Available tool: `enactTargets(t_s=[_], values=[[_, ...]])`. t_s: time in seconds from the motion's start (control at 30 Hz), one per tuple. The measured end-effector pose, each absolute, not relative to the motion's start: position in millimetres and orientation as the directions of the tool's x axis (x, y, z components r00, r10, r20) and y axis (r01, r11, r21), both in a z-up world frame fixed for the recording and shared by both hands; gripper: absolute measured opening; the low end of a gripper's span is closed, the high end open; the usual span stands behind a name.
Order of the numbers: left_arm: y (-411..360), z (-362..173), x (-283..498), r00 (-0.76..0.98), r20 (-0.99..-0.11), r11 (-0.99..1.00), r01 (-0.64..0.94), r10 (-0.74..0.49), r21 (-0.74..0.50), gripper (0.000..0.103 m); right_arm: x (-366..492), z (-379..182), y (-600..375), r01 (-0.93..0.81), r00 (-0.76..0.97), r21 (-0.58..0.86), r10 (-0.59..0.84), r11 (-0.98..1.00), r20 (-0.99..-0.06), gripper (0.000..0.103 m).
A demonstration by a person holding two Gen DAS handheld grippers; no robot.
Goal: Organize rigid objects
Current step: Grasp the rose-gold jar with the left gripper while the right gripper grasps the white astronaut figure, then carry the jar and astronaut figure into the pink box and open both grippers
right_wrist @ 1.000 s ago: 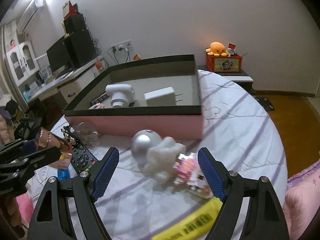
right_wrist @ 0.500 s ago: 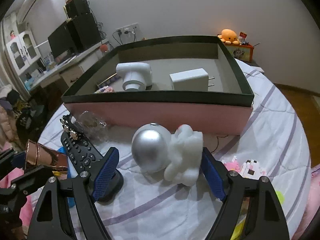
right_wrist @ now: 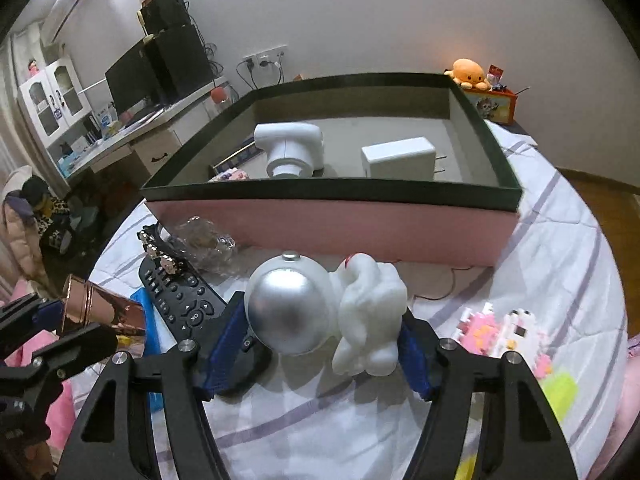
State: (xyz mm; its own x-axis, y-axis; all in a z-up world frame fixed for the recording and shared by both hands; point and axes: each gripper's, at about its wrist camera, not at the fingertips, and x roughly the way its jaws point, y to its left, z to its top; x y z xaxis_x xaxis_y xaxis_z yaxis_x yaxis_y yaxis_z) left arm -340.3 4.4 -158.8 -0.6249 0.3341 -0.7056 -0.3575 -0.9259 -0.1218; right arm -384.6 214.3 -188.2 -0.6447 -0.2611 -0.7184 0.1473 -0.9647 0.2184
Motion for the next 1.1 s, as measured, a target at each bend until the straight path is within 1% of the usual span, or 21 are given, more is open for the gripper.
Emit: enactTargets(t_s=[0.23, 0.47, 0.6, 0.83, 1.1], values=[[7, -143, -339, -0.651, -0.68, -0.928, -0.351, 0.336, -0.123, 0.048, -373, -161, 210, 0.158, -0.693, 0.235, -0.277, -0.959, -0.666, 0.07], [8, -126, -342, -0.689, -0.661, -0.945, -0.31, 0.296, -0.1, 0.048, -361, -136, 207, 0.142, -0.743, 0.194, -0.233, -0.971, -0.627, 0.07], [7, -116, -341, -0.711, -0.648, -0.954, -0.288, 0.273, -0.086, 0.048, -353, -122, 208, 0.144, -0.764, 0.191, -0.232, -0.971, -0.603, 0.07], [10, -107, -340, -0.729, -0.638, -0.96, -0.273, 0.247, -0.06, 0.048, -344, -110, 203, 0.166, -0.78, 0.182, -0.242, -0.969, -0.578, 0.07], [17, -100, -345, -0.734, -0.633, -0.958, -0.284, 0.248, -0.046, 0.048, -342, -104, 205, 0.176, -0.791, 0.172, -0.243, -0.969, -0.561, 0.07]])
